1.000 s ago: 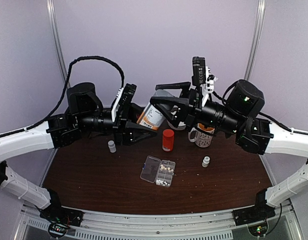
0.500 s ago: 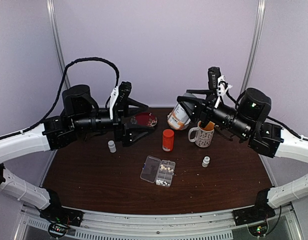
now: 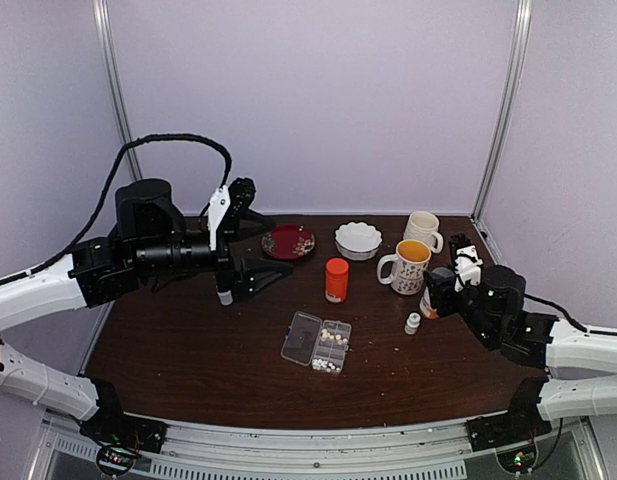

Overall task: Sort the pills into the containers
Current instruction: Place the pill bottle at the center of the board.

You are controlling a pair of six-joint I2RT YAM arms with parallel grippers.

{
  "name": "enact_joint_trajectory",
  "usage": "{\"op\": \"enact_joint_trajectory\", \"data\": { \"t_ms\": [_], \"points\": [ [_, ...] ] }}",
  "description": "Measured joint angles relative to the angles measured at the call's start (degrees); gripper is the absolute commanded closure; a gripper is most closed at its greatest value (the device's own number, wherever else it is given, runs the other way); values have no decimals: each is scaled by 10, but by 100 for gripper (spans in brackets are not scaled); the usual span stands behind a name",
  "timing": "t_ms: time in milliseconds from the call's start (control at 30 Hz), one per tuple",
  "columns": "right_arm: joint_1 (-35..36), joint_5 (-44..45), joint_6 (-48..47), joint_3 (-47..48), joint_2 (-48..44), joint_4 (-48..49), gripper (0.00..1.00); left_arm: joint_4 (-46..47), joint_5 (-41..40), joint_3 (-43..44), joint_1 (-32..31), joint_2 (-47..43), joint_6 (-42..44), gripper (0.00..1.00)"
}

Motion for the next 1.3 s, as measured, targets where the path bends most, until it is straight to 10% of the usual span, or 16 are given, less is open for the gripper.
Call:
{"op": "enact_joint_trajectory", "data": {
  "t_ms": [600,800,1067,1300],
  "points": [
    [-43,145,58,-56,210,247,97,-44,-60,-9,0,16,10,2],
    [-46,158,78,-71,272,299,69,-44,-62,-11,0,20,14,3],
    [-49,166,93,-77,283,320,2,-45,-60,-11,0,33,17,2],
    [-51,173,97,-69,268,297,0,-49,-58,-11,0,37,17,3]
  ]
}}
